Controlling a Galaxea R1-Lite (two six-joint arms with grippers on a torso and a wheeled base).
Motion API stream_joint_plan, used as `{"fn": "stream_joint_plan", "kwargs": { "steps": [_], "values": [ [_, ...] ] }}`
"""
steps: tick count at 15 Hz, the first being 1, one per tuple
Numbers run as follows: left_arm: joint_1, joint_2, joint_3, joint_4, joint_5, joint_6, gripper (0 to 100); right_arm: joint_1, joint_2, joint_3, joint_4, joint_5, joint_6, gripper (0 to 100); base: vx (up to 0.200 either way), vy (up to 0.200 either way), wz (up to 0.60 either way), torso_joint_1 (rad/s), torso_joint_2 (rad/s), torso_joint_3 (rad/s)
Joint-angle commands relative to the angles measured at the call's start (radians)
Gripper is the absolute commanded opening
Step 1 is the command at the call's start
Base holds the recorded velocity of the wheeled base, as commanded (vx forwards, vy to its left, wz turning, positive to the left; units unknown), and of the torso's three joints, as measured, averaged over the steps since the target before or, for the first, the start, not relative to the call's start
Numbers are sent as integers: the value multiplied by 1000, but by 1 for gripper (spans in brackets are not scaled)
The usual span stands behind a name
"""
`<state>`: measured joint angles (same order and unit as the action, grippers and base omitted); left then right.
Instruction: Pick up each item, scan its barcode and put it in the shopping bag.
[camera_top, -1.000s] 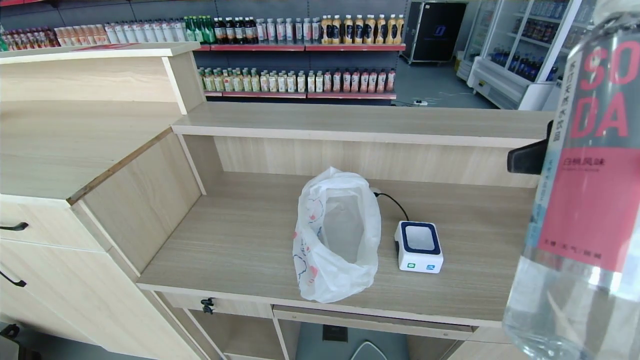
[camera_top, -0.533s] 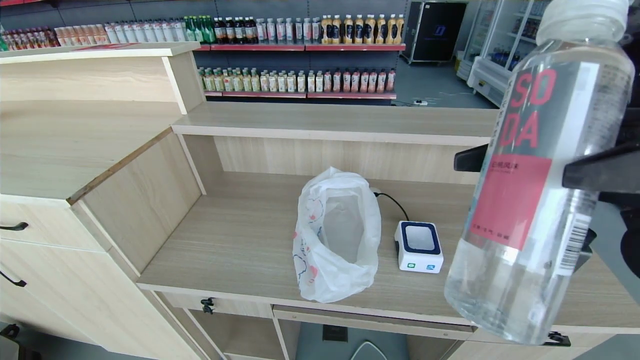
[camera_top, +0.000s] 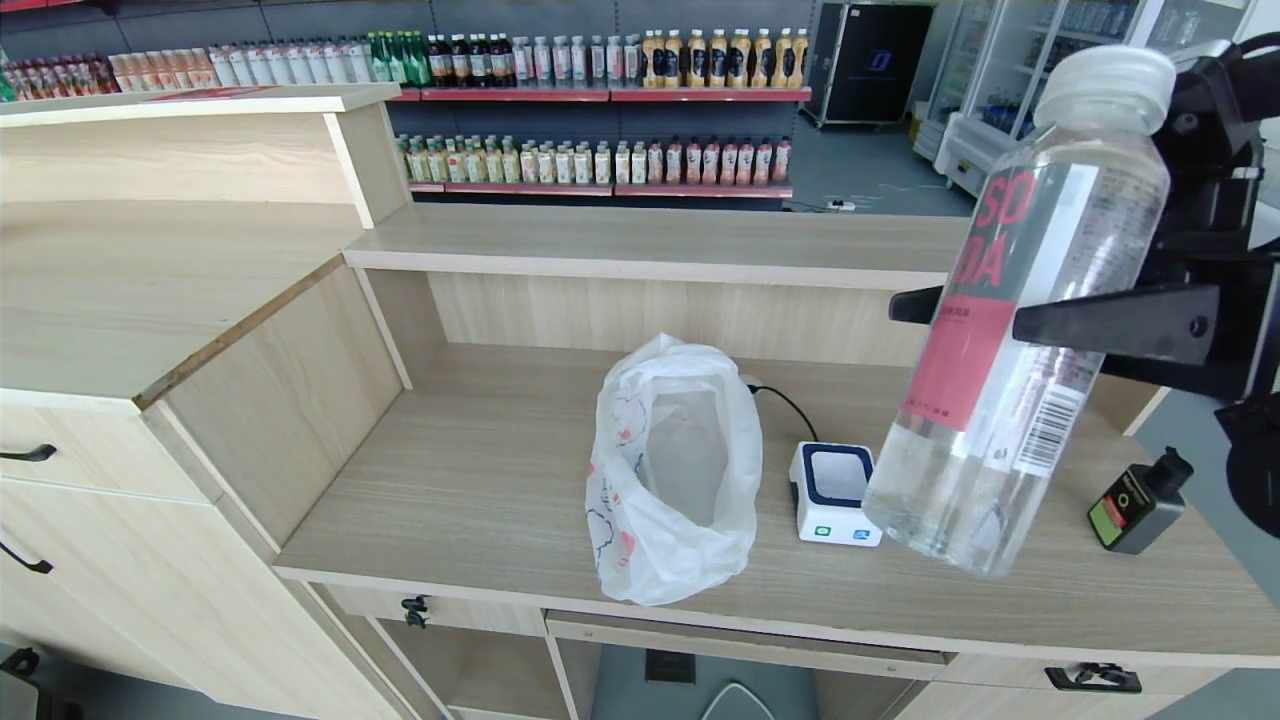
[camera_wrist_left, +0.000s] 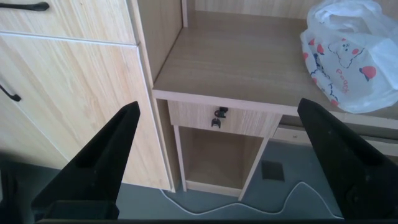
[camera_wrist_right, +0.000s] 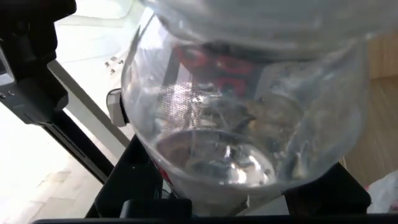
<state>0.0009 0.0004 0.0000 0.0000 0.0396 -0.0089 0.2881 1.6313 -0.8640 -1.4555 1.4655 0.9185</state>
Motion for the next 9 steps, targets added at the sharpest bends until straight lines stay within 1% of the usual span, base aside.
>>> {"fn": "stream_joint_plan", "kwargs": {
  "steps": [1, 4, 6, 9],
  "values": [
    [1, 0, 0, 0, 0, 0, 100, -38, -57, 16, 67, -1, -29, 0, 0, 0, 0, 0, 0, 0],
    [1, 0, 0, 0, 0, 0, 100, -61, -128, 19, 245, -63, -70, 0, 0, 0, 0, 0, 0, 0],
    [1, 0, 0, 0, 0, 0, 100, -58, -159, 26, 305, -71, -73, 0, 0, 0, 0, 0, 0, 0],
    [1, 0, 0, 0, 0, 0, 100, -26, -169, 54, 351, -90, -76, 0, 0, 0, 0, 0, 0, 0]
  ]
}}
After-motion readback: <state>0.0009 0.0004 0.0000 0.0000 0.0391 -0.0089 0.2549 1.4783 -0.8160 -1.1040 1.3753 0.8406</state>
